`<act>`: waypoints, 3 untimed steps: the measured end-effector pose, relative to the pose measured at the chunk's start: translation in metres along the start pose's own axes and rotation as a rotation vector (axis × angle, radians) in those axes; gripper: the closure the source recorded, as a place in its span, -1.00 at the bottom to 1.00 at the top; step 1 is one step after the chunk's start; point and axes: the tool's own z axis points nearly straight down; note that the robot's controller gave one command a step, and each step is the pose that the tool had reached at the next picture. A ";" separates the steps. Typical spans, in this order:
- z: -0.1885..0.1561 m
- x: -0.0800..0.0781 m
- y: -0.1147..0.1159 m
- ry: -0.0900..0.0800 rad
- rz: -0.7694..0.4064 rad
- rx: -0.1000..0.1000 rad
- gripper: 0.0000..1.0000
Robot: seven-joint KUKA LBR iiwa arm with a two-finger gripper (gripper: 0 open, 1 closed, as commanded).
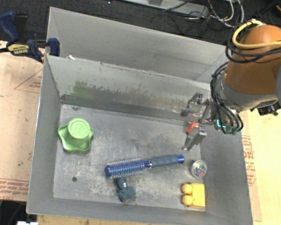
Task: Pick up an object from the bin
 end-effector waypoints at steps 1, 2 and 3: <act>0.110 0.089 0.013 -0.008 -0.249 0.001 -1.00; 0.146 0.046 0.097 -0.009 -0.423 0.006 -1.00; 0.142 0.043 0.098 -0.023 -0.419 0.002 1.00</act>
Offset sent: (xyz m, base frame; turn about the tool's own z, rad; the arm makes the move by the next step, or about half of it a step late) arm -0.0899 0.0121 -0.1089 -0.2512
